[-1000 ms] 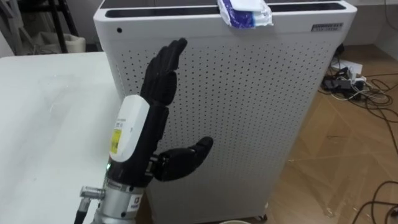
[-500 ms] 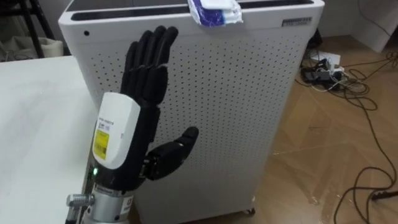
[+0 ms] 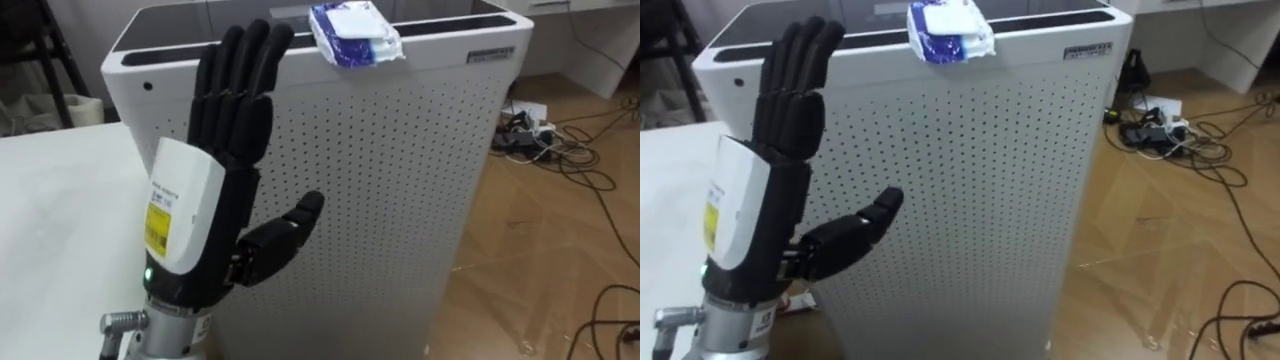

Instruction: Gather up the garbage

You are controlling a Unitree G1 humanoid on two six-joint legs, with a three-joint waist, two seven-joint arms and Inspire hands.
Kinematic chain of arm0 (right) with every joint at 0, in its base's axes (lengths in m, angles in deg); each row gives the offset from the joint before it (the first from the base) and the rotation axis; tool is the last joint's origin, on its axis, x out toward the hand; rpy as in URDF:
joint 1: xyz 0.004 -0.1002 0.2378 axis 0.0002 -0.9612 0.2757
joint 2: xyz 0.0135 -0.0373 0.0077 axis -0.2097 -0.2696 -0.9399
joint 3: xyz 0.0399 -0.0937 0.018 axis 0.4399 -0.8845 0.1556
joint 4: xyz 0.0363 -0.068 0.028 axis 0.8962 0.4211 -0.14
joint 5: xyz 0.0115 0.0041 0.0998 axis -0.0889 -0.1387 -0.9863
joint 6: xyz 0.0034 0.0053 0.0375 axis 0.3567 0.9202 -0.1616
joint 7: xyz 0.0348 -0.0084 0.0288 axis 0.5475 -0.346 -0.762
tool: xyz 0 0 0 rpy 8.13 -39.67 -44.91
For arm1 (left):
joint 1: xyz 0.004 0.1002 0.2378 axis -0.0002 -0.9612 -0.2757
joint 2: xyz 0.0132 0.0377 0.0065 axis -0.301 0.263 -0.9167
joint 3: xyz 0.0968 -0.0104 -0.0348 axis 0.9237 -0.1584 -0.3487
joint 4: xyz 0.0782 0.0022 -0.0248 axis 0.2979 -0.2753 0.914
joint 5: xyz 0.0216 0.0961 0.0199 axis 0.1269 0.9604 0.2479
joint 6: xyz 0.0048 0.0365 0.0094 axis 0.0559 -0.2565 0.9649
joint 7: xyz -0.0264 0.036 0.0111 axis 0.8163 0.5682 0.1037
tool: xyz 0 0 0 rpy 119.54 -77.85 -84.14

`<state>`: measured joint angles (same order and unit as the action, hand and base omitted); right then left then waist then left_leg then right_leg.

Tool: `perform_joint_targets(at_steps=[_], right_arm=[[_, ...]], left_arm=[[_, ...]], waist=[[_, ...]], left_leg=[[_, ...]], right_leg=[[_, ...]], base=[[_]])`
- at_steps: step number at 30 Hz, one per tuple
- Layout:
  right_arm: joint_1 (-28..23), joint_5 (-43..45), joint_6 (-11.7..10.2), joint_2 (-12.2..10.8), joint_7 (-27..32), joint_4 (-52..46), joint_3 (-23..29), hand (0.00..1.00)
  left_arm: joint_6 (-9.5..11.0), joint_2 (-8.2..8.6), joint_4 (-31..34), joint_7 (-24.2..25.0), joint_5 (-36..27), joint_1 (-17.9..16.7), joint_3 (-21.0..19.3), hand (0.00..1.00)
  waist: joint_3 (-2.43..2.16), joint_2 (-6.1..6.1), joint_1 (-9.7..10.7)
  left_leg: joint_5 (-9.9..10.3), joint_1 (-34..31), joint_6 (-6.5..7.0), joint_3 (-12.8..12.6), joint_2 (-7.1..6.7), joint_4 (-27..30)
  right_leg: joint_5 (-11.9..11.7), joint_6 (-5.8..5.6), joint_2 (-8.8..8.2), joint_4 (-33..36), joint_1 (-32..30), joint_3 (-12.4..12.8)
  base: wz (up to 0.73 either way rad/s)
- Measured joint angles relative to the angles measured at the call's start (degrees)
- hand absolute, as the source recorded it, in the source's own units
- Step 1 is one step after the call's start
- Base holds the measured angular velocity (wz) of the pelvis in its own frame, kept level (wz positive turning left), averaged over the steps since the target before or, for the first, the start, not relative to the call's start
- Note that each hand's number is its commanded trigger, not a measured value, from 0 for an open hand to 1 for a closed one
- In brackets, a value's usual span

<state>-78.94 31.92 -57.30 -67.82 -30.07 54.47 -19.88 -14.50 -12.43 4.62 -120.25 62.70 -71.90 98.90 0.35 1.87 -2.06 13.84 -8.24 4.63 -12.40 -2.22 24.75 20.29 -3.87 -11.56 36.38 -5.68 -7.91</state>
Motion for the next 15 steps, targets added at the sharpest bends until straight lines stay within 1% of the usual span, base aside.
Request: perform_joint_targets(at_steps=[1, 2, 3, 4, 5, 6, 7, 8, 9, 10, 11, 13, 14, 15], right_arm=[[0.00, 0.01, 0.05, -0.49, -0.04, -0.33, -0.23, 1.00], [0.05, 0.24, 0.20, -0.76, -0.10, -0.74, -0.43, 1.00], [0.15, 0.29, 0.23, -0.78, -0.15, -0.82, -0.44, 1.00], [0.59, 0.27, 0.27, -0.71, -0.35, -0.74, -0.43, 1.00], [0.87, 0.27, 0.26, -0.66, -0.44, -0.73, -0.39, 1.00], [1.12, 0.28, 0.21, -0.63, -0.45, -0.77, -0.44, 1.00], [1.03, 0.31, 0.20, -0.72, -0.41, -0.81, -0.78, 1.00], [1.08, 0.53, 0.23, -0.60, -0.35, -0.84, -0.94, 1.00], [1.00, 1.48, 0.29, -0.55, 0.21, -0.79, -1.10, 1.00], [2.00, 2.39, 0.39, -0.46, 0.34, -0.72, -1.18, 1.00], [2.37, 2.57, 0.43, -0.46, 0.26, -0.75, -1.24, 1.00], [2.59, 2.57, 0.42, -0.33, -0.32, -1.11, -1.28, 1.00], [2.59, 2.57, 0.47, -0.27, -0.36, -1.11, -1.39, 1.00], [2.55, 2.57, 0.47, -0.21, -0.36, -1.11, -1.88, 1.00]], left_arm=[[0.00, -0.26, -0.06, -0.04, 0.01, 0.56, 0.00, 0.00], [0.02, -0.31, -0.12, -0.59, 0.42, 1.43, 0.18, 0.00], [0.11, -0.33, -0.12, -1.00, 0.60, 1.77, 0.27, 0.00], [0.25, -0.36, -0.25, -1.81, 0.56, 2.36, 0.43, 0.00], [0.27, -0.32, -0.39, -2.17, 0.53, 2.63, 0.41, 0.00], [0.11, -0.46, -0.42, -2.45, 0.43, 2.86, 0.69, 0.00], [0.07, -1.25, -0.39, -3.03, 0.40, 2.87, 1.28, 0.00], [0.02, -1.43, -0.52, -3.37, 0.47, 2.76, 1.59, 0.00], [-0.13, -1.50, -0.32, -3.40, 0.52, 2.40, 2.41, 0.00], [-0.13, -1.75, 0.15, -3.50, 0.61, 2.93, 2.42, 0.00], [-0.15, -1.93, 0.28, -3.50, 0.60, 3.21, 2.42, 0.00], [-0.33, -2.45, 0.74, -3.50, 0.58, 3.21, 2.83, 0.00], [-0.50, -2.46, 0.78, -3.47, 0.59, 3.22, 3.13, 0.00], [-0.90, -2.47, 0.85, -3.38, 0.59, 3.21, 3.82, 0.00]], waist=[[0.15, -0.14, 0.32], [0.49, -0.59, 0.57], [0.68, -0.78, 0.70], [1.13, -1.41, 1.37], [1.39, -1.82, 1.62], [1.77, -2.53, 2.06], [1.67, -2.27, 2.22], [1.64, -2.54, 2.31], [0.87, -3.21, 2.53], [0.73, -3.31, 2.24], [0.73, -3.22, 2.15], [0.52, -2.71, 2.06], [0.49, -2.69, 2.02], [0.30, -2.54, 1.98]], left_leg=[[0.38, 0.66, 0.42, -0.06, -0.48, 0.06], [0.97, 1.12, 0.73, 0.11, -0.43, 0.28], [1.23, 1.33, 0.83, 0.32, -0.33, 0.27], [1.46, 1.69, 0.98, 0.96, -0.07, 0.00], [1.48, 1.72, 1.01, 1.55, 0.09, -0.09], [1.48, 1.72, 1.01, 2.27, 0.51, -0.37], [1.48, 1.74, 0.97, 2.29, 0.26, -0.55], [1.64, 1.77, 0.85, 2.69, 0.29, -0.58], [1.56, 1.84, 0.57, 3.30, 0.44, -1.64], [1.38, 1.82, 0.28, 3.38, 0.58, -2.53], [1.24, 1.97, 0.12, 3.44, 0.55, -3.09], [0.86, 3.19, -0.24, 3.72, 0.76, -5.03], [0.83, 3.59, -0.30, 3.77, 0.87, -5.51], [0.76, 4.28, -0.41, 3.84, 1.17, -6.27]], right_leg=[[-0.70, -0.09, -0.71, 3.43, -1.49, 0.37], [-1.92, -0.55, -0.80, 5.92, -2.56, 0.86], [-2.53, -0.73, -0.65, 6.61, -2.88, 1.06], [-2.51, -0.59, 0.01, 6.25, -3.14, 1.42], [-2.01, -0.49, 0.72, 4.75, -3.22, 1.61], [-1.40, -0.04, 2.37, -0.27, -3.78, 2.58], [-3.99, 0.20, 3.58, -6.73, -4.81, 3.25], [-5.98, 0.65, 4.15, -7.76, -5.19, 3.69], [-6.82, 0.57, 4.87, -9.64, -4.68, 3.47], [-7.06, 0.79, 5.52, -10.94, -4.10, 3.81], [-7.11, 0.84, 5.58, -11.32, -3.92, 3.84], [-7.36, 1.04, 6.03, -13.49, -2.59, 3.68], [-7.57, 1.06, 6.19, -14.19, -2.05, 3.52], [-8.06, 1.11, 6.62, -15.96, -0.81, 3.25]], base=[[0.00], [0.04], [0.06], [0.06], [0.20], [0.28], [0.29], [0.22], [0.07], [0.00], [-0.07], [-0.02], [0.00], [0.00]])
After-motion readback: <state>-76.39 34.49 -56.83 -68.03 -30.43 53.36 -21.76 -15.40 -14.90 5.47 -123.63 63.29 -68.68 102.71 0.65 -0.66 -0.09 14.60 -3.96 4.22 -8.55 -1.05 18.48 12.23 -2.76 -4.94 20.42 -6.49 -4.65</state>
